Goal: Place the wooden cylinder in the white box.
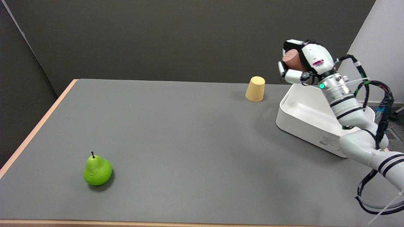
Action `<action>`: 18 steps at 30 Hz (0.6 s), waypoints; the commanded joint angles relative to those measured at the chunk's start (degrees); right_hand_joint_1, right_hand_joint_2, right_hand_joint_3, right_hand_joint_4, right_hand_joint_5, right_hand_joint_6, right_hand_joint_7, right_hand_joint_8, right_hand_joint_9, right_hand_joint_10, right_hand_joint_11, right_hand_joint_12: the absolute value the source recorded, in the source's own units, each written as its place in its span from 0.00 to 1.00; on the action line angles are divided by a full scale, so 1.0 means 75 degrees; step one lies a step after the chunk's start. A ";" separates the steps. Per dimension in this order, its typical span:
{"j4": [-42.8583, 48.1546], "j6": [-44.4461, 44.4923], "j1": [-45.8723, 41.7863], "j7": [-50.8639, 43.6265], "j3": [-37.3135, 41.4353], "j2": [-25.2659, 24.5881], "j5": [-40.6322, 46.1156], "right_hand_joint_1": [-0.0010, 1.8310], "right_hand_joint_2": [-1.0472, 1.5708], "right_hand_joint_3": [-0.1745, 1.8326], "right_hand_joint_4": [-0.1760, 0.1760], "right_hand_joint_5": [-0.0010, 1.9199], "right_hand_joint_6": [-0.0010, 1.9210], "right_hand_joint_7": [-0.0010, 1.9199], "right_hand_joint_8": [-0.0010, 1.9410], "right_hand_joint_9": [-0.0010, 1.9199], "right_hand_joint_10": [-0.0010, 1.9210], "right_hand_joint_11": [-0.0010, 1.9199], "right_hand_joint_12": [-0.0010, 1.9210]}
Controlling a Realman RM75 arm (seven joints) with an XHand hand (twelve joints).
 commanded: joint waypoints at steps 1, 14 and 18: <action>-0.2412 -0.0487 -0.0040 -0.0229 0.0244 0.0195 0.0529 0.47 0.74 0.61 0.53 0.35 1.00 0.36 1.00 0.56 1.00 0.54 1.00; -0.2797 0.0475 -0.0532 -0.0174 0.0184 -0.0053 0.1146 0.47 0.74 0.62 0.53 0.35 1.00 0.35 1.00 0.54 1.00 0.53 1.00; -0.2698 0.1068 -0.0594 -0.0130 -0.0083 -0.0083 0.1602 0.57 0.70 0.45 0.61 0.46 1.00 0.35 1.00 0.48 1.00 0.45 1.00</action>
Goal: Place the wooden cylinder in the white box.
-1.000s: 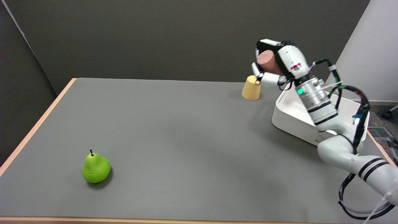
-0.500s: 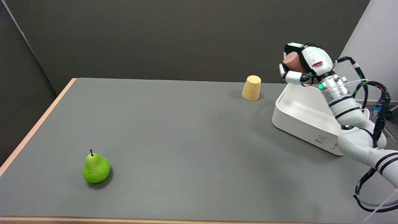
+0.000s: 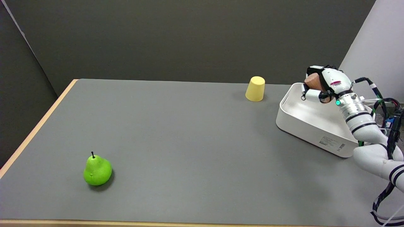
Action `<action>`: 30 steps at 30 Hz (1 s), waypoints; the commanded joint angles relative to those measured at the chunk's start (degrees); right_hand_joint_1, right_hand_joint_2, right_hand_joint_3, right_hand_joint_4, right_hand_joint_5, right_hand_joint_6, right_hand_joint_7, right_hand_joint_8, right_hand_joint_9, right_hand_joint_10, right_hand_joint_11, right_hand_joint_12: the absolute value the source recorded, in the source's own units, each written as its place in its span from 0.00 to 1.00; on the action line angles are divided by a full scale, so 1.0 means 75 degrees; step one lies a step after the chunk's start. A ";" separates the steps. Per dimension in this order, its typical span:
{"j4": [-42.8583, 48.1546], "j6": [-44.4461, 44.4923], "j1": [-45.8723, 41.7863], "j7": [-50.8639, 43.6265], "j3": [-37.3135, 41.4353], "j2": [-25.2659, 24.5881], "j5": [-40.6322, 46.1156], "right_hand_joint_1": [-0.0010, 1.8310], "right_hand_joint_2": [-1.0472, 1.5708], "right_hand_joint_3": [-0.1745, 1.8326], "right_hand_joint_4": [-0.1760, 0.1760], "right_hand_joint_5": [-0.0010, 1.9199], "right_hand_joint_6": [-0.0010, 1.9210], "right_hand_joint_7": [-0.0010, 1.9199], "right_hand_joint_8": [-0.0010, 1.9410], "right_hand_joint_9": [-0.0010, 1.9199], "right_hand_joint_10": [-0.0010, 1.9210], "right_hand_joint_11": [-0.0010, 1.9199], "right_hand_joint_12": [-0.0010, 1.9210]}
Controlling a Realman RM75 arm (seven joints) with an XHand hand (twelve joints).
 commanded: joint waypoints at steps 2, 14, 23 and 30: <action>-0.0705 0.1538 -0.0377 0.0200 -0.0429 -0.0207 0.1085 0.52 0.71 0.45 0.47 0.46 0.95 0.33 1.00 0.41 1.00 0.33 1.00; -0.0018 0.2313 -0.0430 0.0374 -0.1055 -0.0228 0.1524 0.20 0.65 0.55 0.58 0.11 0.25 0.06 0.14 0.03 0.27 0.00 0.53; 0.0490 0.2215 -0.0430 0.0311 -0.1178 -0.0271 0.1524 0.19 0.65 0.50 0.59 0.04 0.15 0.00 0.00 0.00 0.00 0.00 0.02; 0.1207 0.2826 -0.0441 0.0365 -0.1461 -0.0452 0.1607 0.20 0.64 0.48 0.58 0.03 0.15 0.00 0.00 0.00 0.00 0.00 0.00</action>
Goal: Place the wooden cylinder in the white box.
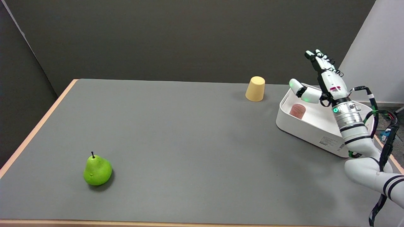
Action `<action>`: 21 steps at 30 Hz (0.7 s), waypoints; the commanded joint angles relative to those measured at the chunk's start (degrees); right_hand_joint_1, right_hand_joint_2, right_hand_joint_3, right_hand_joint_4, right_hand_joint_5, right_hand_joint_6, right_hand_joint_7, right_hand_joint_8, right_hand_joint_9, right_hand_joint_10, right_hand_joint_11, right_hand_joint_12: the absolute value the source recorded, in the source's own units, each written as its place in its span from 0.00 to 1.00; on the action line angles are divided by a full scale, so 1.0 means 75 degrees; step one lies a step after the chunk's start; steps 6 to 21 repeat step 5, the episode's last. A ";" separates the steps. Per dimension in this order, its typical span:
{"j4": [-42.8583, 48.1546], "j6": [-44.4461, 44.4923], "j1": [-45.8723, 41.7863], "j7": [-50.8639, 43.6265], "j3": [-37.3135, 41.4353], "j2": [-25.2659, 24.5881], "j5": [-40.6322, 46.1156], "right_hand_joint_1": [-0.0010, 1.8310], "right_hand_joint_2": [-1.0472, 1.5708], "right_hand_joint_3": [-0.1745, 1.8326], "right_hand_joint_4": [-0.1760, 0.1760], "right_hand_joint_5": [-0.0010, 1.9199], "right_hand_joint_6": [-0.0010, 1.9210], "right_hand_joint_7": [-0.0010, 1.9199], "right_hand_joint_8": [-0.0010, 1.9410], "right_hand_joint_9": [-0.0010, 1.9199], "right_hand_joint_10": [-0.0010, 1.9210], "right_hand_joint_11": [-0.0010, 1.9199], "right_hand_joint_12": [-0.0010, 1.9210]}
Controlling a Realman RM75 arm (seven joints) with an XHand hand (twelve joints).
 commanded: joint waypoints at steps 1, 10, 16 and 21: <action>0.1261 0.1011 -0.0058 0.0088 -0.0654 -0.0224 0.0254 0.20 0.65 0.48 0.58 0.03 0.14 0.00 0.00 0.00 0.00 0.00 0.00; 0.2142 0.1533 -0.0048 0.0310 -0.1160 -0.0214 0.0125 0.19 0.65 0.49 0.57 0.03 0.14 0.00 0.00 0.00 0.00 0.00 0.00; 0.2142 0.1533 -0.0048 0.0310 -0.1160 -0.0214 0.0125 0.19 0.65 0.49 0.57 0.03 0.14 0.00 0.00 0.00 0.00 0.00 0.00; 0.2142 0.1533 -0.0048 0.0310 -0.1160 -0.0214 0.0125 0.19 0.65 0.49 0.57 0.03 0.14 0.00 0.00 0.00 0.00 0.00 0.00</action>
